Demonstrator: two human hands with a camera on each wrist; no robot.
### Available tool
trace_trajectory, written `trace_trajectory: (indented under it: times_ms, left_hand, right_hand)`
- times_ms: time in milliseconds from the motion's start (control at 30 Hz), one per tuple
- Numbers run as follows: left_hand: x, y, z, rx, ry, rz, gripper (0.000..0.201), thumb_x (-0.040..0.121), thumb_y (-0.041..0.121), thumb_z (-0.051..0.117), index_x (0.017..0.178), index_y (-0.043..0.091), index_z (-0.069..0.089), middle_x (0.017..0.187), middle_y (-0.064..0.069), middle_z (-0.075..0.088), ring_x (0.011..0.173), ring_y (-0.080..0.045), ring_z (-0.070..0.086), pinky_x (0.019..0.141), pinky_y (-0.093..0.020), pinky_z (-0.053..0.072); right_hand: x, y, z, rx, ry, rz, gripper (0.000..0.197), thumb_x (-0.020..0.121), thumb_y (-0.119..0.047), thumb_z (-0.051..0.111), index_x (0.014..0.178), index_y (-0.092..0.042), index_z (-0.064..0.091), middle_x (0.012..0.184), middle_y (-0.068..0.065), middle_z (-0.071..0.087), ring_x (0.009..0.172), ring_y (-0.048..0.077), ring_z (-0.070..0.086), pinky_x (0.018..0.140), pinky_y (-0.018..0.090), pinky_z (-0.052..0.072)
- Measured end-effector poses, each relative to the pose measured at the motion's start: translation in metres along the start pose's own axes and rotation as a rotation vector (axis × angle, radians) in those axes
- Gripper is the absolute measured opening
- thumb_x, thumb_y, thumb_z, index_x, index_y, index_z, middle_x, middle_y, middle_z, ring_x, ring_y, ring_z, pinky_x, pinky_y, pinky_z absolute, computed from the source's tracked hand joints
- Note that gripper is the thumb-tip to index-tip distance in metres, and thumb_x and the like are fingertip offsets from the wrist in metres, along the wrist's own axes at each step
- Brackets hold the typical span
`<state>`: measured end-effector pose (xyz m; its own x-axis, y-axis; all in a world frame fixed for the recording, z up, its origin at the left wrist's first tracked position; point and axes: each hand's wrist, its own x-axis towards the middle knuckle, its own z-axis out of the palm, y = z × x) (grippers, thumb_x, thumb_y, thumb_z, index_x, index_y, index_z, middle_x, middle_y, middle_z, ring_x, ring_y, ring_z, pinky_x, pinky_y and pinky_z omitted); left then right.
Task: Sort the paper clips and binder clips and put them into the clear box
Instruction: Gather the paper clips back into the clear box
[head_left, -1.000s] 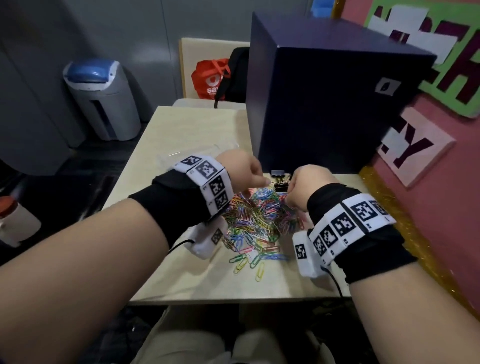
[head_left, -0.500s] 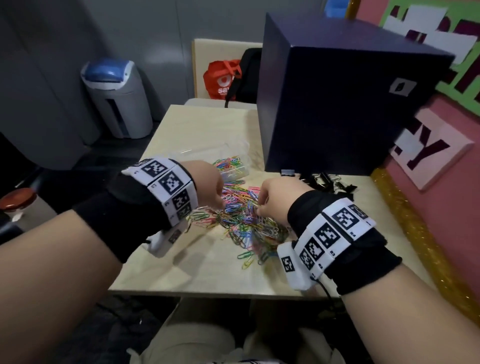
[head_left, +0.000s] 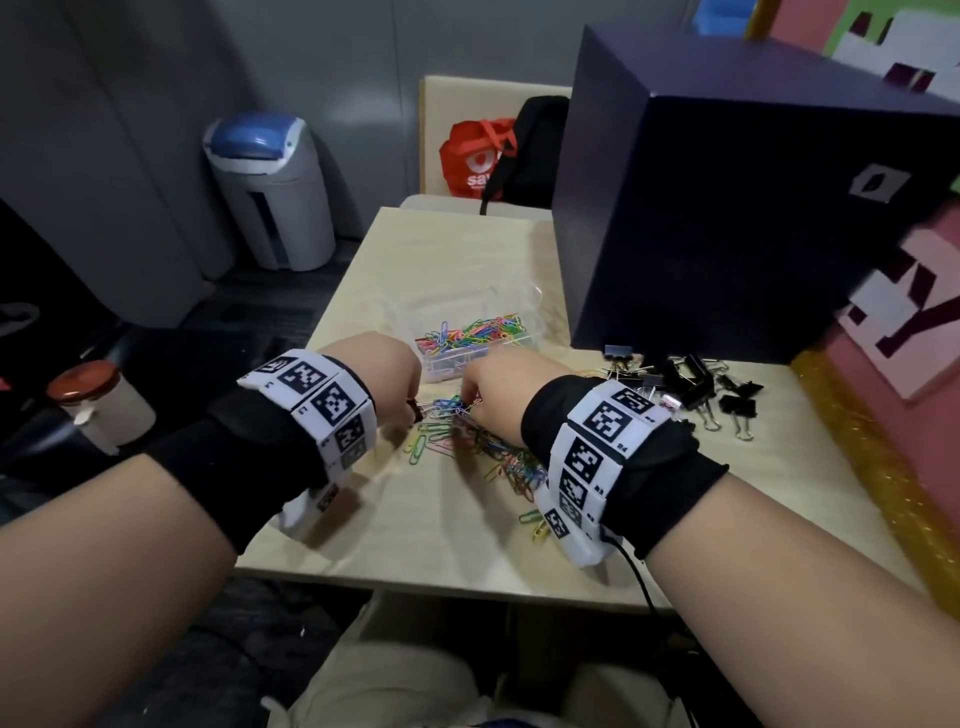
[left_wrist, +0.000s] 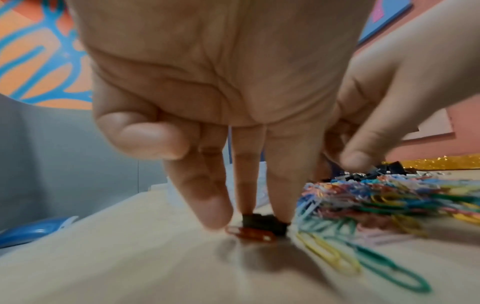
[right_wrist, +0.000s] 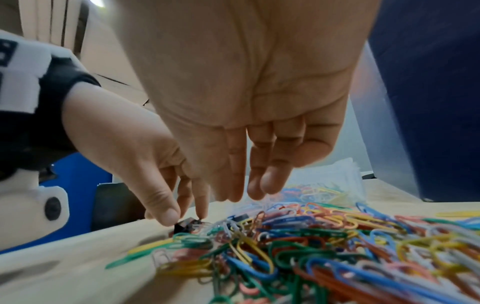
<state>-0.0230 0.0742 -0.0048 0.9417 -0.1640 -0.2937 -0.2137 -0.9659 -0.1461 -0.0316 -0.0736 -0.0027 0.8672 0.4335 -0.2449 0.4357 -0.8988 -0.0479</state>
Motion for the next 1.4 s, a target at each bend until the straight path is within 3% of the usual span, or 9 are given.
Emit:
trace_trajectory:
  times_ms: [333, 500, 567, 700, 833, 1000, 1167, 1233, 1400]
  left_hand:
    - [0.007, 0.001, 0.009, -0.079, 0.04, 0.015, 0.027, 0.081, 0.032, 0.068, 0.102, 0.015, 0.068, 0.099, -0.004, 0.069, 0.094, -0.023, 0.064, 0.077, -0.031, 0.052]
    - [0.007, -0.002, 0.007, -0.141, 0.074, 0.012, 0.005, 0.078, 0.019, 0.066, 0.082, 0.02, 0.063, 0.083, 0.001, 0.062, 0.08, -0.021, 0.057, 0.068, -0.027, 0.045]
    - [0.007, -0.003, 0.006, -0.171, 0.072, 0.011, 0.009, 0.077, 0.017, 0.067, 0.078, 0.022, 0.06, 0.079, 0.003, 0.06, 0.077, -0.019, 0.054, 0.067, -0.026, 0.043]
    - [0.006, -0.003, 0.0, -0.272, 0.099, 0.018, 0.014, 0.076, 0.018, 0.071, 0.08, 0.024, 0.059, 0.065, 0.01, 0.054, 0.078, -0.017, 0.057, 0.067, -0.025, 0.044]
    - [0.003, 0.002, -0.012, -0.284, 0.124, 0.035, 0.011, 0.082, 0.017, 0.065, 0.09, 0.022, 0.07, 0.061, 0.013, 0.053, 0.08, -0.015, 0.061, 0.067, -0.023, 0.042]
    - [0.002, 0.018, -0.022, -0.404, 0.109, 0.074, 0.014, 0.085, 0.013, 0.059, 0.09, 0.019, 0.071, 0.067, 0.007, 0.067, 0.078, -0.012, 0.07, 0.063, -0.022, 0.049]
    - [0.013, 0.044, -0.03, -0.507, 0.146, 0.148, 0.012, 0.084, 0.013, 0.06, 0.085, 0.021, 0.067, 0.064, 0.011, 0.06, 0.07, -0.017, 0.063, 0.066, -0.026, 0.051]
    - [0.019, 0.056, -0.034, -0.564, 0.13, 0.172, 0.014, 0.083, 0.012, 0.061, 0.083, 0.023, 0.069, 0.062, 0.009, 0.064, 0.063, -0.014, 0.064, 0.066, -0.024, 0.052]
    - [0.032, 0.087, -0.04, -0.637, 0.141, 0.251, 0.014, 0.083, 0.011, 0.065, 0.093, 0.017, 0.074, 0.084, 0.002, 0.076, 0.081, -0.011, 0.07, 0.08, -0.025, 0.056]
  right_hand:
    - [0.03, -0.011, 0.008, -0.002, -0.064, 0.088, 0.019, 0.09, -0.024, 0.058, 0.101, -0.011, 0.067, 0.084, 0.005, 0.06, 0.075, 0.027, 0.055, 0.067, 0.027, 0.043]
    - [0.029, -0.008, 0.008, 0.071, -0.023, 0.079, 0.018, 0.085, -0.016, 0.059, 0.101, -0.011, 0.066, 0.096, 0.006, 0.067, 0.083, 0.026, 0.061, 0.07, 0.029, 0.05]
    - [0.027, -0.007, 0.007, 0.083, -0.031, 0.068, 0.019, 0.086, -0.013, 0.056, 0.102, -0.011, 0.067, 0.098, 0.007, 0.067, 0.088, 0.026, 0.063, 0.075, 0.031, 0.054]
    - [0.02, -0.004, 0.001, 0.12, -0.006, 0.05, 0.019, 0.087, -0.016, 0.059, 0.104, -0.014, 0.067, 0.103, 0.006, 0.067, 0.097, 0.026, 0.063, 0.075, 0.028, 0.05]
    - [0.01, 0.004, -0.008, 0.173, 0.039, 0.064, 0.017, 0.09, -0.021, 0.059, 0.101, -0.017, 0.071, 0.103, 0.003, 0.069, 0.098, 0.024, 0.063, 0.075, 0.026, 0.046]
    - [-0.007, 0.021, -0.016, 0.278, 0.073, 0.161, 0.022, 0.095, -0.017, 0.052, 0.111, -0.019, 0.068, 0.108, 0.0, 0.067, 0.105, 0.021, 0.061, 0.084, 0.026, 0.046]
    - [-0.023, 0.048, -0.025, 0.386, -0.001, 0.281, 0.027, 0.088, -0.002, 0.057, 0.105, -0.02, 0.068, 0.09, -0.002, 0.064, 0.084, 0.017, 0.06, 0.078, 0.027, 0.051]
    - [-0.031, 0.059, -0.029, 0.425, 0.026, 0.344, 0.023, 0.088, -0.002, 0.057, 0.099, -0.018, 0.07, 0.092, 0.0, 0.066, 0.086, 0.018, 0.063, 0.083, 0.029, 0.052]
    - [-0.037, 0.087, -0.025, 0.318, 0.094, 0.566, 0.022, 0.091, -0.01, 0.057, 0.108, -0.014, 0.07, 0.11, 0.003, 0.068, 0.1, 0.023, 0.064, 0.083, 0.027, 0.052]
